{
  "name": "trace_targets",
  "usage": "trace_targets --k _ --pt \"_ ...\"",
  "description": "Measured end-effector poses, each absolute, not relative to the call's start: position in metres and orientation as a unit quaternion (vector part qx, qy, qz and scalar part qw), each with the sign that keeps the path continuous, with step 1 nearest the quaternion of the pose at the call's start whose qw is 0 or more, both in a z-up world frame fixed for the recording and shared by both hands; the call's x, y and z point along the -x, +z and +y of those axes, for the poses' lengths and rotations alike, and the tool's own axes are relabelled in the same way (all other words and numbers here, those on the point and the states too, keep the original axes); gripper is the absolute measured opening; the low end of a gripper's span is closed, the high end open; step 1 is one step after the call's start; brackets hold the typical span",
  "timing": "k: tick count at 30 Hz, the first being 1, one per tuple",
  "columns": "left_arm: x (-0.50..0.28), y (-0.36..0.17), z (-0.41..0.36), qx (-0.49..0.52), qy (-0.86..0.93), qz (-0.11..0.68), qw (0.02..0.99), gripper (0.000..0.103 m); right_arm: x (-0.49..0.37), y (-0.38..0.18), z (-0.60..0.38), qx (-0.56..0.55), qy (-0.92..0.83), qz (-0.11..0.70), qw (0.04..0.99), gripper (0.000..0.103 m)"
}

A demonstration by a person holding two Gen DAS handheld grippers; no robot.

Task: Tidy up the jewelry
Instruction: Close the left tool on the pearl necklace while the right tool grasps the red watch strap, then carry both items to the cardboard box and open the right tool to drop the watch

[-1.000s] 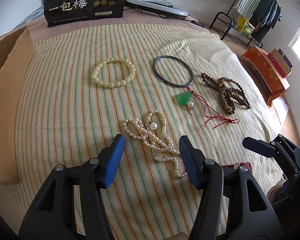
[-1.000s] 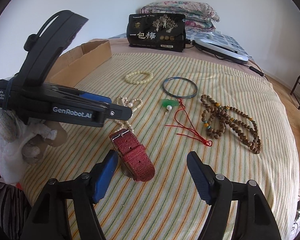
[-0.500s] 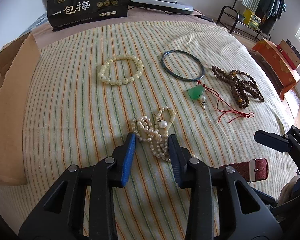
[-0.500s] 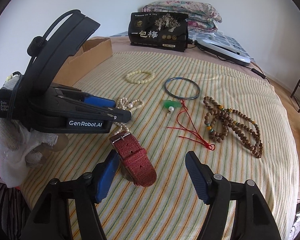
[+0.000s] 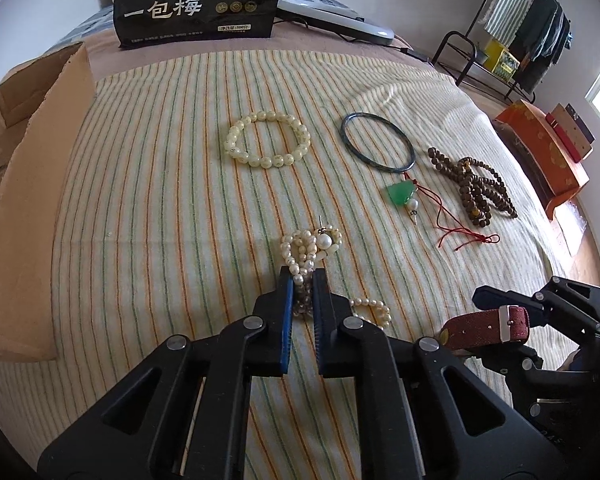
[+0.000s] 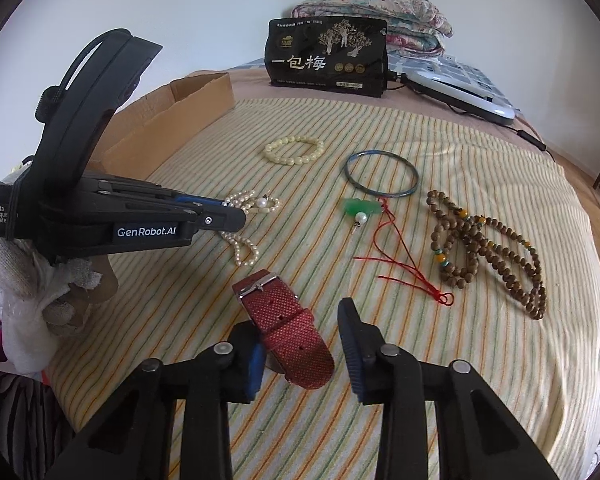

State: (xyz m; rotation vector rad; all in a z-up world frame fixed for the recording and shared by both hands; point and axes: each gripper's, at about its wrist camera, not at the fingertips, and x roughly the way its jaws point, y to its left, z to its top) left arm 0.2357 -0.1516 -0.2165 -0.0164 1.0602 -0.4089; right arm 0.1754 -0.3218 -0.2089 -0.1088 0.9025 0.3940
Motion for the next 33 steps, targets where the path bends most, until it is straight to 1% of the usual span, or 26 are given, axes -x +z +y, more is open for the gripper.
trace_targets --k 1,8,33 --pt "-0.236 -0.215 -0.151 0.010 -0.193 0.501 0.844 0.006 -0.175 -0.209 -0.322 0.049 0.190 0.433 0.880 0.025" --pt "-0.230 -0.186 -0.145 0.016 -0.202 0.472 0.858 0.005 -0.171 -0.202 -0.327 0.031 0.186 0.428 0.884 0.022" --pt "-0.212 -0.104 -0.114 0.032 -0.212 0.404 0.889 0.005 -0.151 -0.155 -0.332 0.008 0.177 0.387 0.905 0.022"
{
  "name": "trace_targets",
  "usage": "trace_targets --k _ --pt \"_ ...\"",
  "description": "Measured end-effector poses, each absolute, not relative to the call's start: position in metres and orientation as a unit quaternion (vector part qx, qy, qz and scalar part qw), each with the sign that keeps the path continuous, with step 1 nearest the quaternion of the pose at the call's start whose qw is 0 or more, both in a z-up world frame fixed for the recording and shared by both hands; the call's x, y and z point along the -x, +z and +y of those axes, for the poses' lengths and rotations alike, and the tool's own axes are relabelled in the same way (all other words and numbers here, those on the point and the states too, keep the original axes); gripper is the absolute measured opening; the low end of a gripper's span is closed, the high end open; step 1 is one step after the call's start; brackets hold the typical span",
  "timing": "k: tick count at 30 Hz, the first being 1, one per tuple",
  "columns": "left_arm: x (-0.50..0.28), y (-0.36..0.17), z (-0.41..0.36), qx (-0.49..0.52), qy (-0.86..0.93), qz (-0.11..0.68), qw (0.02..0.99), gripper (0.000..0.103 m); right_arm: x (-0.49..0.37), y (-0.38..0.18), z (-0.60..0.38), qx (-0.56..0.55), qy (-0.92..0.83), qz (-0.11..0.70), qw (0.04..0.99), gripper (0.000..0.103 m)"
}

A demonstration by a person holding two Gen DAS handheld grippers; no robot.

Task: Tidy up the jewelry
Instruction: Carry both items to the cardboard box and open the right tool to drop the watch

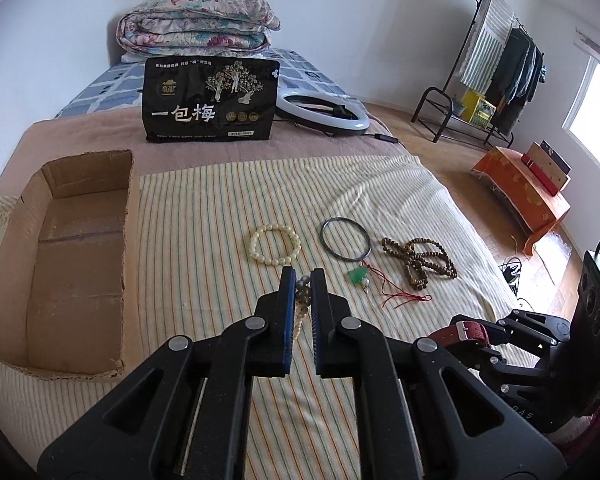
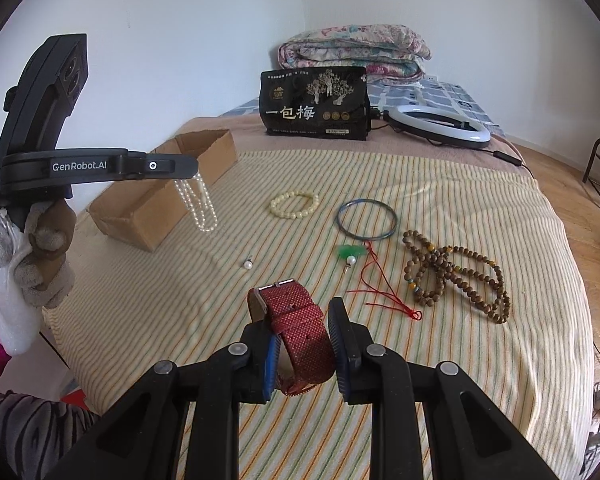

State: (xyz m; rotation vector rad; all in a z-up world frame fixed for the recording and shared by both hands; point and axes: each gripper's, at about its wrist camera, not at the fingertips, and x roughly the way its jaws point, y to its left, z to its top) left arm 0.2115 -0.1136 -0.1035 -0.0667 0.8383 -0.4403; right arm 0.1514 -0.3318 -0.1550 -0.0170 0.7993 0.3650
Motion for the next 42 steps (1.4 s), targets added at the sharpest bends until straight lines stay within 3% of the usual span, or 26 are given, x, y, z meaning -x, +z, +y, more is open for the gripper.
trace_targets --k 21,42 --pt "-0.208 -0.072 -0.019 0.046 -0.149 0.365 0.918 0.005 -0.186 -0.094 -0.264 0.037 0.203 0.359 0.910 0.022" --pt "-0.228 -0.098 0.090 0.075 -0.076 0.382 0.918 0.005 -0.257 -0.082 -0.130 0.056 0.270 0.369 0.888 0.022"
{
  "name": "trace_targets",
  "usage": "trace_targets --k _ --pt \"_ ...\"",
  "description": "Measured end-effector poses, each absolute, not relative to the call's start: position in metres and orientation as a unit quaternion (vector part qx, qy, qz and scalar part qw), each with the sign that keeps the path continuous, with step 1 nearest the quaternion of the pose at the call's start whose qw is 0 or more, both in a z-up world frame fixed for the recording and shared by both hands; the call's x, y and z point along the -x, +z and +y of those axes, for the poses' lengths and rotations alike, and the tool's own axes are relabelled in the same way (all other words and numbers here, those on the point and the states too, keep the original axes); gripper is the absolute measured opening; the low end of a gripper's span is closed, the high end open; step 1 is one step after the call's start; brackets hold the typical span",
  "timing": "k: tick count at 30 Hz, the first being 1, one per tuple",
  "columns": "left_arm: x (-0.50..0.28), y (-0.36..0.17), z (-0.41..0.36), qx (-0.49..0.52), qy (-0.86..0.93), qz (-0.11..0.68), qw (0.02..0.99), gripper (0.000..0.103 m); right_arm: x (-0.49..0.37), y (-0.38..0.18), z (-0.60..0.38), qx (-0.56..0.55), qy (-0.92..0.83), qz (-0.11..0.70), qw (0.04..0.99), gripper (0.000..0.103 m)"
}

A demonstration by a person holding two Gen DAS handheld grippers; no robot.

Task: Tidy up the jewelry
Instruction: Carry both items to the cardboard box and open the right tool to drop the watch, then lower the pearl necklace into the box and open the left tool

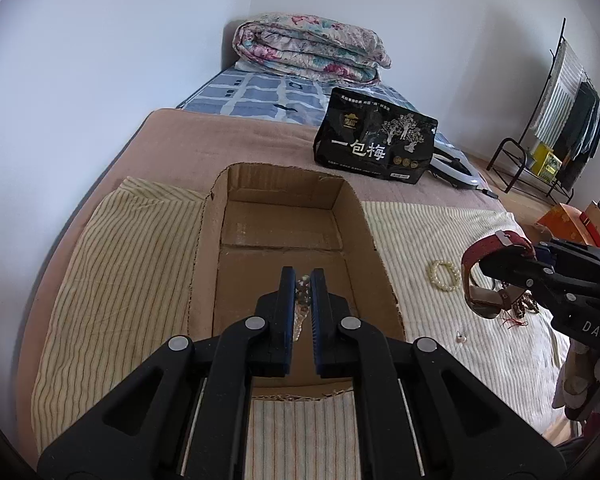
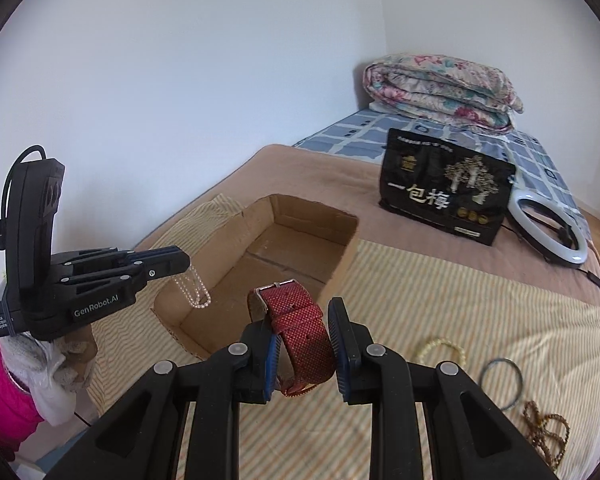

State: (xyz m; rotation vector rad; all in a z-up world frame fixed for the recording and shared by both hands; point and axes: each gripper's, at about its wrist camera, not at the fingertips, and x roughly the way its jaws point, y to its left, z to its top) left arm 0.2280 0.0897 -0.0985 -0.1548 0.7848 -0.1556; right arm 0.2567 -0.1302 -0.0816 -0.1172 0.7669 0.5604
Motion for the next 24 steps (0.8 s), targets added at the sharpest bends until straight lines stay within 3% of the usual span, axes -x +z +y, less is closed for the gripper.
trace_targets --k 20,21,23,24 --pt "-0.238 -0.128 0.113 0.089 -0.060 0.412 0.905 0.005 -0.291 -0.135 -0.079 0.062 0.273 0.429 0.859 0.023" --pt "-0.238 -0.129 0.113 0.089 -0.062 0.414 0.904 0.005 -0.292 -0.135 -0.079 0.061 0.273 0.430 0.859 0.025" --pt "-0.239 -0.130 0.111 0.086 -0.064 0.418 0.902 0.006 -0.292 -0.135 -0.079 0.060 0.267 0.429 0.861 0.051" --pt "-0.240 -0.131 0.111 0.084 -0.064 0.424 0.900 0.018 -0.291 -0.135 -0.080 0.061 0.262 0.427 0.863 0.058"
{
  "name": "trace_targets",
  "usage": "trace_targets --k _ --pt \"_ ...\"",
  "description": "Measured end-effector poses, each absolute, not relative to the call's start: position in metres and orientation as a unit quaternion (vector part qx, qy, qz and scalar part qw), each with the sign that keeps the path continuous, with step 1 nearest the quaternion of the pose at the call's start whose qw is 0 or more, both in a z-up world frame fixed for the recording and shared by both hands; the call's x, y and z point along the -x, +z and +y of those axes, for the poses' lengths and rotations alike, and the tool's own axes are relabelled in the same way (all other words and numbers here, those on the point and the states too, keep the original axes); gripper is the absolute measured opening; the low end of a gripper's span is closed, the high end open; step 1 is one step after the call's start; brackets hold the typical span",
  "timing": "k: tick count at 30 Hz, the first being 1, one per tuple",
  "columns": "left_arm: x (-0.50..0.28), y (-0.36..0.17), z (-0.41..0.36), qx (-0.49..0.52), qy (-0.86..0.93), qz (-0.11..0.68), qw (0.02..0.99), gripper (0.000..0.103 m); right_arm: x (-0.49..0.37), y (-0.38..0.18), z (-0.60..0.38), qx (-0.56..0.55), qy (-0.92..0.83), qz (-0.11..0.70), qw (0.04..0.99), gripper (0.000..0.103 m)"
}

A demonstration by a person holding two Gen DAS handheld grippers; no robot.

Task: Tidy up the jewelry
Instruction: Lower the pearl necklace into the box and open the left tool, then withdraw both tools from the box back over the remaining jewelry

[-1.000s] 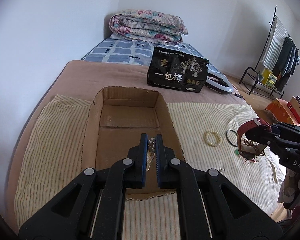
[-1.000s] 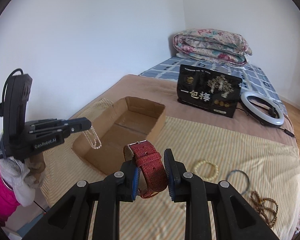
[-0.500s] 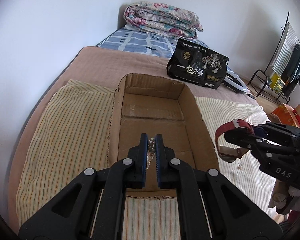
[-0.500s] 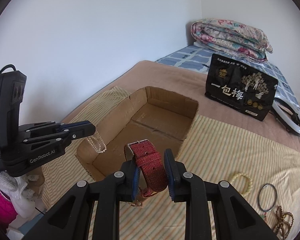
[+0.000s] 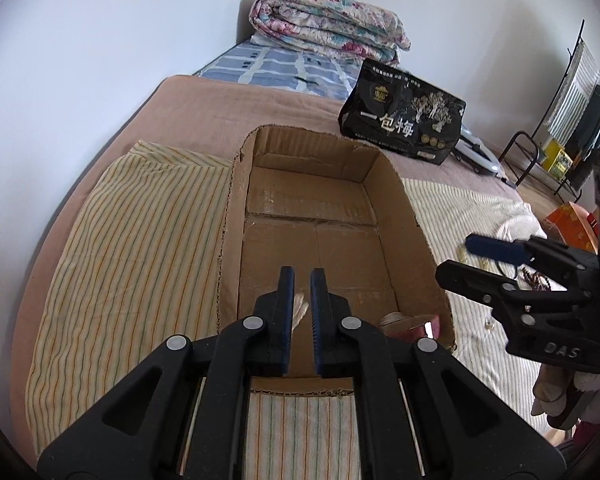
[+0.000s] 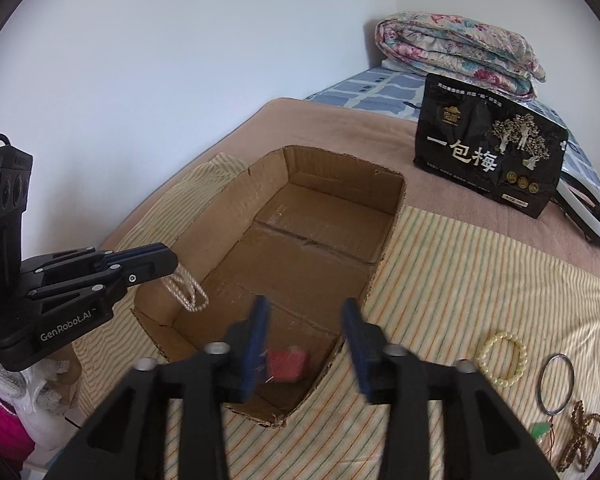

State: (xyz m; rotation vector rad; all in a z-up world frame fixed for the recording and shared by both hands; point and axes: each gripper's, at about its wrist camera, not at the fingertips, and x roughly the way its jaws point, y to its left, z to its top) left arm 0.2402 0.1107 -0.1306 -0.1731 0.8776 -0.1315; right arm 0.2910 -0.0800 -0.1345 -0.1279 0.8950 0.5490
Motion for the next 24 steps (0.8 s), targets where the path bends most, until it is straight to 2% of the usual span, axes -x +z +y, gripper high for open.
trace_targets --k 1,2,3,7,12,16,24 --pt "-0.241 -0.131 0.110 0.084 -0.062 0.426 0.899 0.030 -0.290 -0.133 -0.081 0.061 0.258 0.423 0.867 0.069" --pt "-0.240 -0.130 0.111 0.084 -0.059 0.422 0.901 0.051 -0.289 -0.132 -0.082 0.061 0.254 0.420 0.869 0.074" --pt "-0.238 -0.129 0.111 0.083 -0.054 0.411 0.906 0.056 -0.288 -0.130 -0.083 0.060 0.251 0.417 0.872 0.075" --pt "-0.235 -0.129 0.108 0.072 -0.048 0.406 0.910 0.056 -0.288 -0.125 -0.087 0.056 0.238 0.407 0.880 0.088" --pt "-0.234 -0.130 0.106 0.066 -0.047 0.408 0.909 0.056 -0.288 -0.119 -0.091 0.054 0.227 0.400 0.886 0.090" --pt "-0.232 -0.129 0.102 0.063 -0.049 0.406 0.910 0.056 -0.284 -0.116 -0.093 0.061 0.210 0.391 0.894 0.099" --pt "-0.226 -0.120 0.089 0.050 -0.053 0.395 0.916 0.056 -0.277 -0.106 -0.100 0.072 0.187 0.374 0.906 0.103"
